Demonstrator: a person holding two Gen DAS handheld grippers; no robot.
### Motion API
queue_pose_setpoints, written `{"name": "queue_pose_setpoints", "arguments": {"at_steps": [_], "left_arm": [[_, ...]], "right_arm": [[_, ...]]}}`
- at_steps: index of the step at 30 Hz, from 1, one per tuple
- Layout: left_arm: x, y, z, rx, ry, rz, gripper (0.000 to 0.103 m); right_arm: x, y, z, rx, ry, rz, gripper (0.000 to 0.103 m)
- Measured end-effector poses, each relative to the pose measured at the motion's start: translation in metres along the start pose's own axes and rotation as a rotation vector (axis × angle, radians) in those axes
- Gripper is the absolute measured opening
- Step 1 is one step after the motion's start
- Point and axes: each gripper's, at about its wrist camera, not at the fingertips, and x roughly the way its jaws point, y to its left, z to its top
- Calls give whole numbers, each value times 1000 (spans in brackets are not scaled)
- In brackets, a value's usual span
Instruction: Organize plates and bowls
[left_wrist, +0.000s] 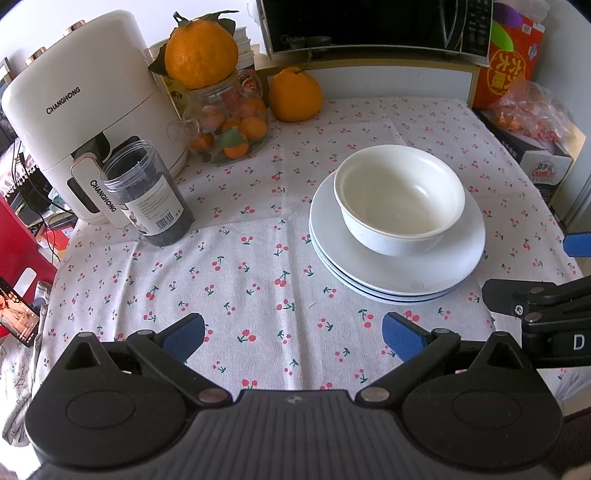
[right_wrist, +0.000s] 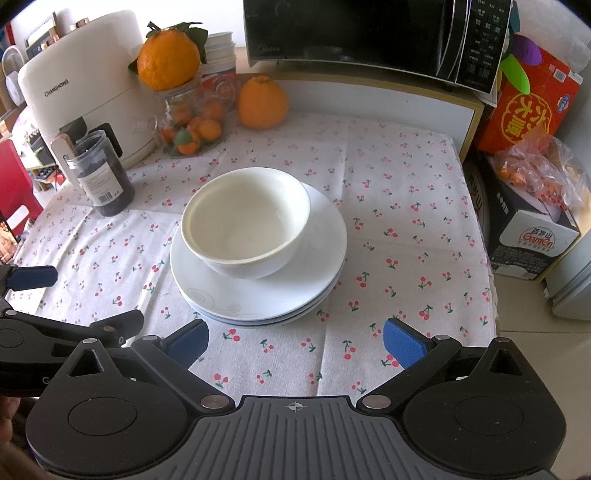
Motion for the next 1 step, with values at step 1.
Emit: {"name": "queue_pose_setpoints", "arguments": {"at_steps": [1], "left_arm": [[0,0,0,-1,3,-5,103]], "right_arm": [[0,0,0,0,0,0,102]]}}
